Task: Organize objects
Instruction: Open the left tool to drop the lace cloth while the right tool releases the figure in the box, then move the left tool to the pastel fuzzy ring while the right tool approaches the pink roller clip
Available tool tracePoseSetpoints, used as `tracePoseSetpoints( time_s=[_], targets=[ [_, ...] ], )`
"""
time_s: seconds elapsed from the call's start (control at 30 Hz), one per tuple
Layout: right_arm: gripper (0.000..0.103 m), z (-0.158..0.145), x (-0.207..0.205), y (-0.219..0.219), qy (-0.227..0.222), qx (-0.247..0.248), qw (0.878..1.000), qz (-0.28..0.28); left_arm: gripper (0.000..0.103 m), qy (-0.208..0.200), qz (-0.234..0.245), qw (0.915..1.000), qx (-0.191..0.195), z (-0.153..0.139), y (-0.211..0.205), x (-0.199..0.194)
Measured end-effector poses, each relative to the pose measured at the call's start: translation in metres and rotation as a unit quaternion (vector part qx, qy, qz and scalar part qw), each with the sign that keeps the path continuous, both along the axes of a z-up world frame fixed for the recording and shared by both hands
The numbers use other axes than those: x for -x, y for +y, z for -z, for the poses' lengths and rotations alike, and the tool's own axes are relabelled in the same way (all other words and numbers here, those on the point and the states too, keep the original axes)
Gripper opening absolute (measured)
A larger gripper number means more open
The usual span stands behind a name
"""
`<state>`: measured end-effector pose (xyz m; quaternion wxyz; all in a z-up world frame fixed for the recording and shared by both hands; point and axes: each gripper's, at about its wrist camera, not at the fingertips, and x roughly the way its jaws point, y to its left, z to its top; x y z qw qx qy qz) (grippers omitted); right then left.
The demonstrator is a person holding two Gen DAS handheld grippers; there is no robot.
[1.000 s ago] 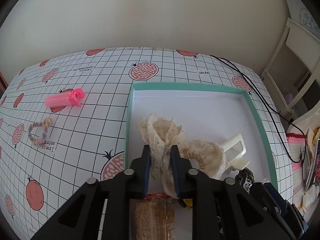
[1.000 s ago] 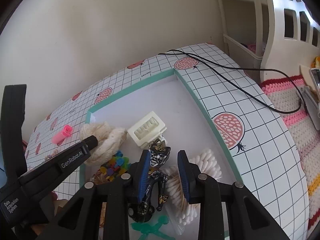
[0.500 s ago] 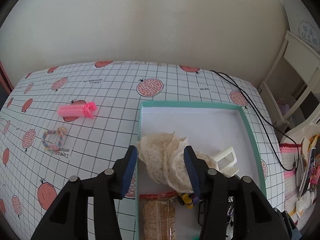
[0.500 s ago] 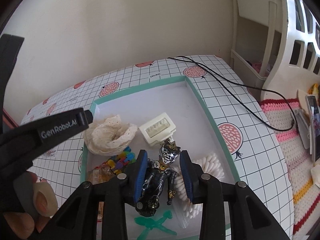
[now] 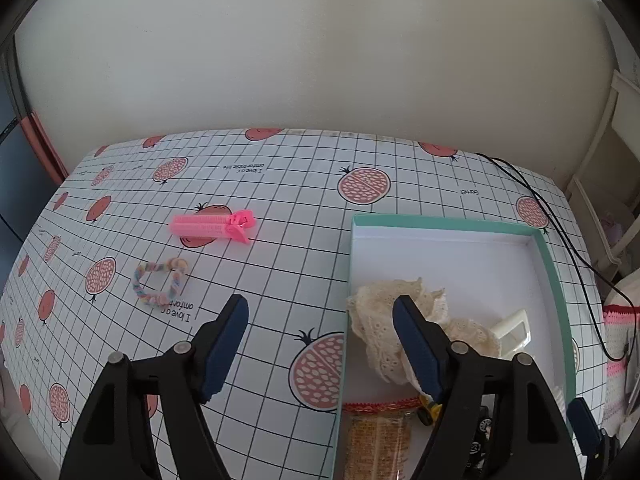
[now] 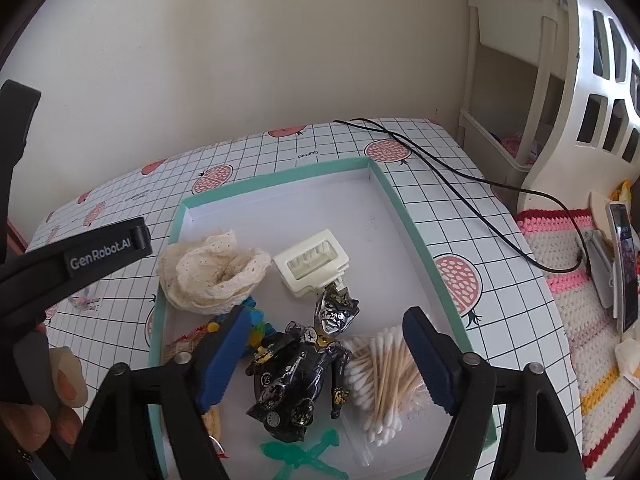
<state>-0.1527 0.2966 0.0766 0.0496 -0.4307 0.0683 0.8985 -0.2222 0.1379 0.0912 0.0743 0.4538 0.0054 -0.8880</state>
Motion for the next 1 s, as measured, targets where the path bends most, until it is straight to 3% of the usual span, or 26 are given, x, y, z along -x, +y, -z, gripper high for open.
tracePoseSetpoints(
  time_s=[0.07, 0.17, 0.33, 0.43, 1.0],
  targets=[
    [0.094, -0.0001, 0.0001, -0.0001, 0.002, 0.001, 1.0, 0.0, 0.084, 0.003, -0.006, 1.0, 0.002, -0.0005, -0.0031, -0.0008],
    [0.1, -0.0002, -0.0002, -0.0005, 0.005, 0.002, 1.0, 0.002, 0.091, 0.007, -0.013, 0.9999, 0.006, -0.0003, -0.007, -0.001],
    [0.103, -0.0006, -0.0007, -0.0024, 0.01, 0.0, 1.0, 0.002, 0.095, 0.008, -0.018, 0.9998, 0.011, 0.0001, -0.0086, -0.001],
    [0.103, -0.0004, -0.0005, -0.0019, 0.011, 0.001, 1.0, 0.005, 0.103, 0.008, -0.022, 0.9996, 0.018, 0.0016, -0.0089, -0.0008],
    [0.103, -0.0014, -0.0032, -0.0073, 0.008, -0.008, 1.0, 0.004, 0.103, 0.003, -0.008, 1.0, 0.003, 0.0023, -0.0081, 0.0024]
  ],
)
